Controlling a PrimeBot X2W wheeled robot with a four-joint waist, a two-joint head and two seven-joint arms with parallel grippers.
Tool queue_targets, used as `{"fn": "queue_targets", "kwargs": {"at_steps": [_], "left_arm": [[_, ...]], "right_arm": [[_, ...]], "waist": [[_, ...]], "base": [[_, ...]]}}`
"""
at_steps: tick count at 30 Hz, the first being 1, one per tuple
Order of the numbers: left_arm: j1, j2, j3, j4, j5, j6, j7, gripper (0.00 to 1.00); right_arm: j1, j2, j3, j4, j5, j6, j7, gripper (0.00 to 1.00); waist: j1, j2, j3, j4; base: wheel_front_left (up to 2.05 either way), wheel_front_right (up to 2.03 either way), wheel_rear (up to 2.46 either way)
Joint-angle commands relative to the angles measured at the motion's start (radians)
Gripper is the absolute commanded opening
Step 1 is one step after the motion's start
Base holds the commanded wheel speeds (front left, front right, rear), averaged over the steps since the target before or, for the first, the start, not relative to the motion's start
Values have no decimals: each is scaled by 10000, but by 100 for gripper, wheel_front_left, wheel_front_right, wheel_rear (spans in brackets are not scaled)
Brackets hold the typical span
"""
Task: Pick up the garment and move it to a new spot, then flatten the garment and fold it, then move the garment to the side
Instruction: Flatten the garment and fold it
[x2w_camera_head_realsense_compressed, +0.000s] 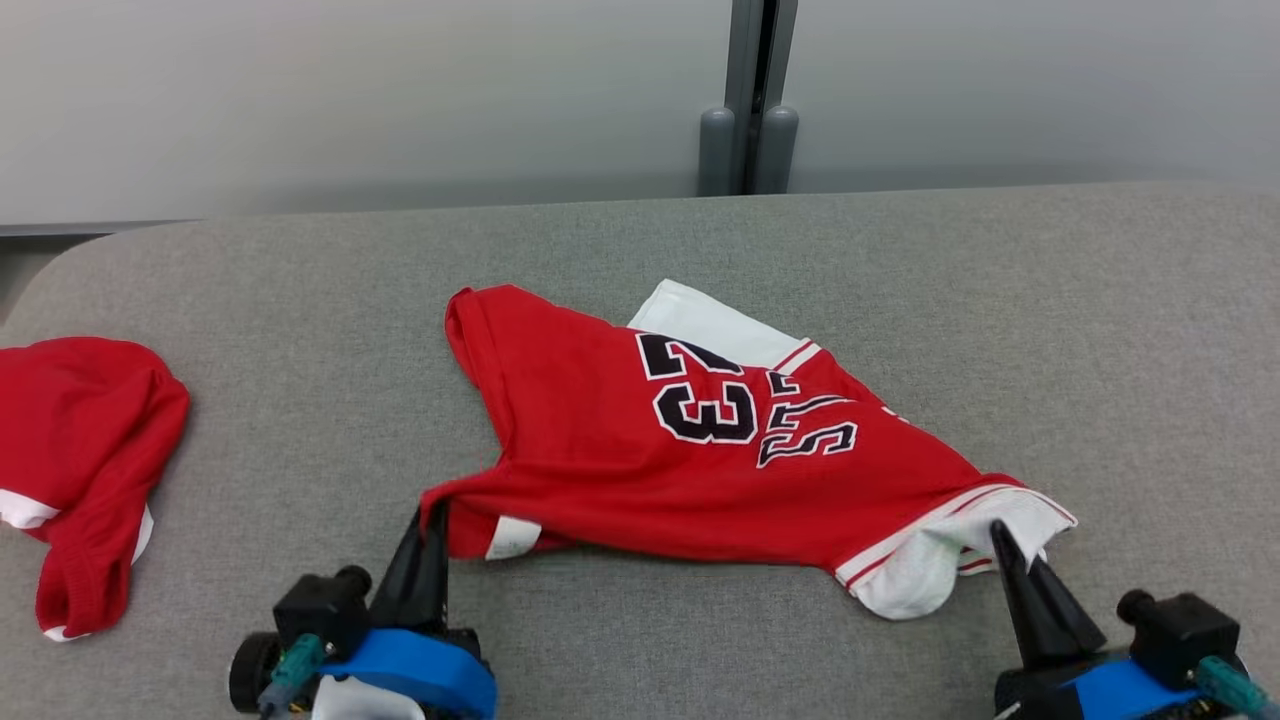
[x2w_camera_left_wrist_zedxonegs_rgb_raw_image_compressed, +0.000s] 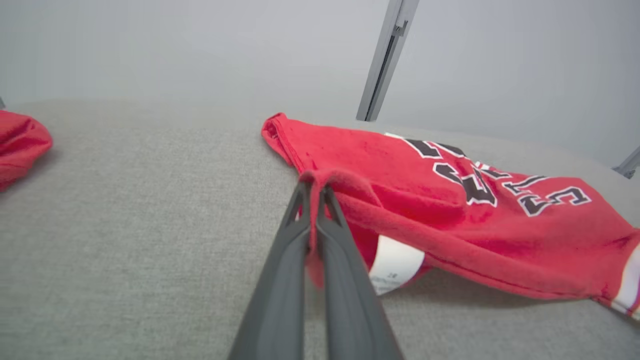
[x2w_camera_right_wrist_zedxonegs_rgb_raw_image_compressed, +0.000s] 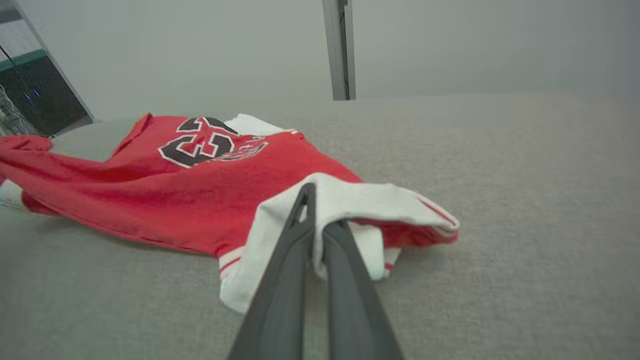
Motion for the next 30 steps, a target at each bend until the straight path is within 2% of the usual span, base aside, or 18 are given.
{"fn": "queue_targets", "kwargs": {"at_steps": [1,6,9,12,17,21,25,30], "left_arm": [[-260,6,184,-306,-8,-51,-29,0],[-918,31,642,-1248,324,-242,-29,0],[-1341,222,767,-1566,456,-321,-29,0],[-2130,679,797,-1931,545,-395,-27,0],[-3483,1742,622,-2369,624,-414,9,0],[-4583,2458,483,-2973,452,-419,600,0],[-5422,2940,252,-3594,34,-422,1498,0],[-5906,3265,181,-3874,-344,-423,2423,0]], "right_arm": [[-221,-8,16,-495,307,0,-3,0],[-1189,45,-341,-2224,1397,0,-3,0],[-1719,-113,-448,-2698,1613,0,-3,0],[-2607,-486,-494,-3136,1960,0,-3,0],[-3972,-1274,-426,-3341,2446,0,-1,0],[-5118,-1969,-316,-3541,2692,0,-3,0],[-6158,-2528,-102,-3462,2967,0,33,0],[-7170,-2933,322,-2950,3044,0,509,0]], "waist": [[0,0,-103,-22],[0,0,-385,11],[0,0,-463,31],[0,0,-582,83],[0,0,-851,163],[0,0,-927,247],[0,0,-914,300],[0,0,-596,330]], "base": [[0,0,0],[0,0,0],[0,0,0],[0,0,0],[0,0,0],[0,0,0],[0,0,0],[0,0,0]]}}
